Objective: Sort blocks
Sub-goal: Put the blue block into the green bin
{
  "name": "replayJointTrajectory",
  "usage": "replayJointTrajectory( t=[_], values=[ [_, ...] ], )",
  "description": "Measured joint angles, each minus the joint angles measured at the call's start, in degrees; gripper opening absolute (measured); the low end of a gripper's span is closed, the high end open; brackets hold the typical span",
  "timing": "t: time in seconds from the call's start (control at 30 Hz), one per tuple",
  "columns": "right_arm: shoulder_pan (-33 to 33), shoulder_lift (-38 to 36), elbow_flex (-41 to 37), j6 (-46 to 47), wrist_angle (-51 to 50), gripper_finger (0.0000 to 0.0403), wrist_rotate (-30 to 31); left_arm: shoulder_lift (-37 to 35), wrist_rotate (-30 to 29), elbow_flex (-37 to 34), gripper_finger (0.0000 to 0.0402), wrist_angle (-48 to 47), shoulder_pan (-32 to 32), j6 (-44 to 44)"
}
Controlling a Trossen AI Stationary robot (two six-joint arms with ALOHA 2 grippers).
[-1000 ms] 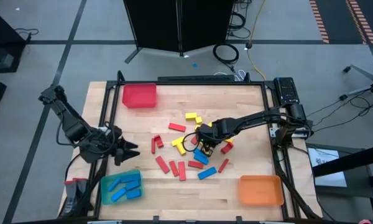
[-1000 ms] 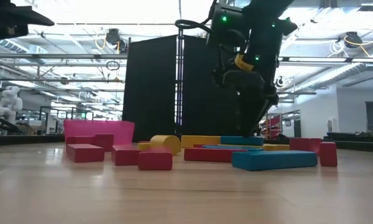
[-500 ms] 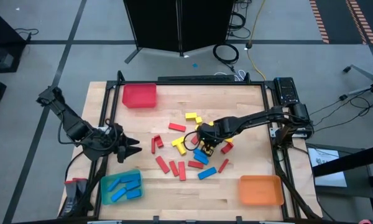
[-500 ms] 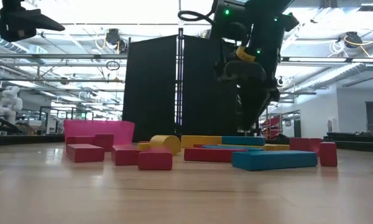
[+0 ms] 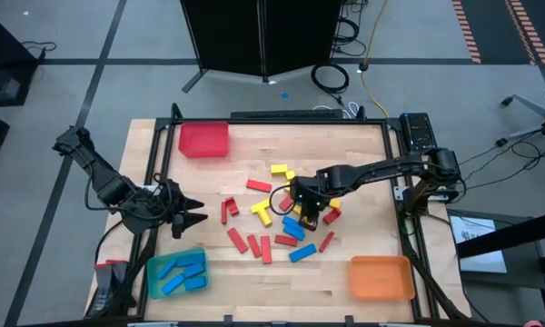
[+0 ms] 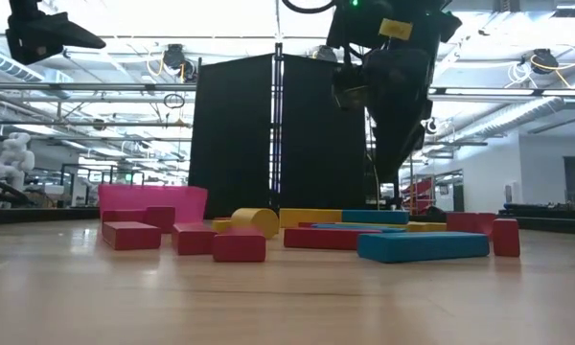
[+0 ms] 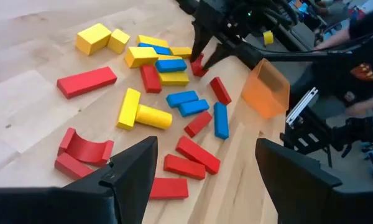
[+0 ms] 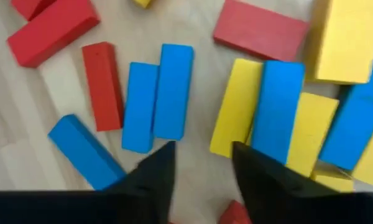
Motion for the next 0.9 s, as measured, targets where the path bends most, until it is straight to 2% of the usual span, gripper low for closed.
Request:
replayJointTrajectory(
  t=[0.13, 0.27, 0.37, 0.63, 0.9],
  values=[
    [-0.08, 0.77, 0.0, -0.42, -0.92, 0.0246, 0.57, 0.02, -0.16, 0.0, 0.0276, 0.0, 0.0, 0.07],
    [-0.76, 2.46, 0.02, -0.7, -1.12, 0.029, 2.52, 0.02, -0.26, 0.0, 0.0276, 0.0, 0.0, 0.07],
    [-1.28, 3.49, 0.02, -1.81, -1.16, 0.0294, 3.58, 0.02, -0.67, 0.0, 0.0276, 0.0, 0.0, 0.07],
    [-3.6, 5.43, 0.04, -4.75, -1.13, 0.0269, 4.91, 0.02, -1.26, 0.0, 0.0276, 0.0, 0.0, 1.04],
    [-4.94, 8.35, 0.16, -6.5, -0.34, 0.0265, 4.88, 0.02, -1.34, 0.0, 0.0276, 0.16, -0.02, 0.99]
  ],
)
